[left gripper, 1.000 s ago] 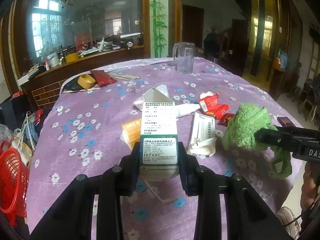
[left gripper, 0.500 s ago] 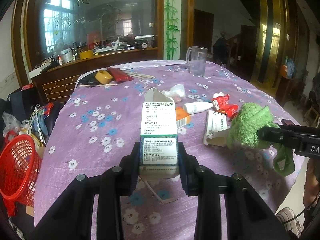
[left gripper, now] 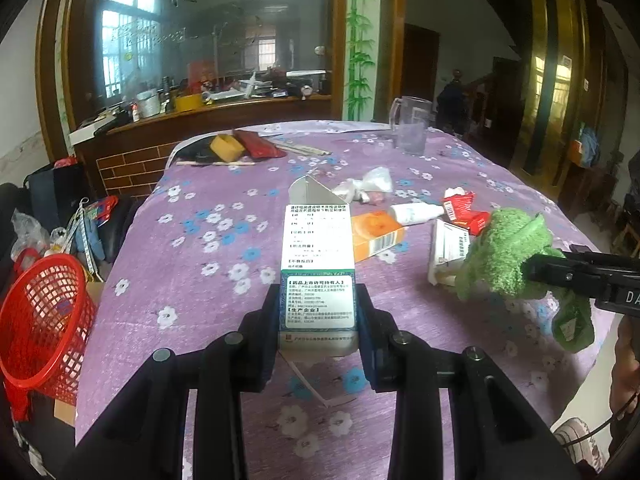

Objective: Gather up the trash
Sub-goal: 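Grasp the white medicine box with the left tool while the right tool holds the green towel, then carry the medicine box and green towel over the red basket and release both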

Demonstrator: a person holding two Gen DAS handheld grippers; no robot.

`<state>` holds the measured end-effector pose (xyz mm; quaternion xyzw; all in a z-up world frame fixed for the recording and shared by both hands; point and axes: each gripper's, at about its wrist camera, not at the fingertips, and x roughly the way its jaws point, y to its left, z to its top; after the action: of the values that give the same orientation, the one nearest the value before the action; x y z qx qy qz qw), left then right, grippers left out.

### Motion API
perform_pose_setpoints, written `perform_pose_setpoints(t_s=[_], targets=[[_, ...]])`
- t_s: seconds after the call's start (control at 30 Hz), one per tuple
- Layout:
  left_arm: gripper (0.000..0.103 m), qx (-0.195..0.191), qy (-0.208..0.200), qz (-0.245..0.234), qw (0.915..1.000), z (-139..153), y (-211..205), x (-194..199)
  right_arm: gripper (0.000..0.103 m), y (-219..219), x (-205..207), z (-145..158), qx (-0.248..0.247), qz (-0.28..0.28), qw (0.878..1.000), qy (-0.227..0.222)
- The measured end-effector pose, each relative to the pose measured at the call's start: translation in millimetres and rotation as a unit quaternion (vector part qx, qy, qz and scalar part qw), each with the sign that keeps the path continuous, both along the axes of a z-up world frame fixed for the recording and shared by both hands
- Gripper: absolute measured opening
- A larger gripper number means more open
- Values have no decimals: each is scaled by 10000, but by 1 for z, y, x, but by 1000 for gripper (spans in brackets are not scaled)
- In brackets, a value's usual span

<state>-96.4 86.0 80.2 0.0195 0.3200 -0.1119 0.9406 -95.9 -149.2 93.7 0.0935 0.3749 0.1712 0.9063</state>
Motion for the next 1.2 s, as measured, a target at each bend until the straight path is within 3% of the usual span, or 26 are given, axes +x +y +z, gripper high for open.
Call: perform_pose_setpoints(t_s=[0.63, 0.97, 1.2], targets=[[33, -74, -111, 700, 9975, 13, 58, -13, 44, 51, 22, 10, -52, 594, 9982, 45], [33, -176, -217, 1260, 9916, 23, 118, -27, 44, 119, 38, 23, 17, 1275, 9917, 152], [33, -344, -265, 1847, 9818, 27, 176, -39, 44, 181, 49, 32, 32, 1847, 9824, 271]])
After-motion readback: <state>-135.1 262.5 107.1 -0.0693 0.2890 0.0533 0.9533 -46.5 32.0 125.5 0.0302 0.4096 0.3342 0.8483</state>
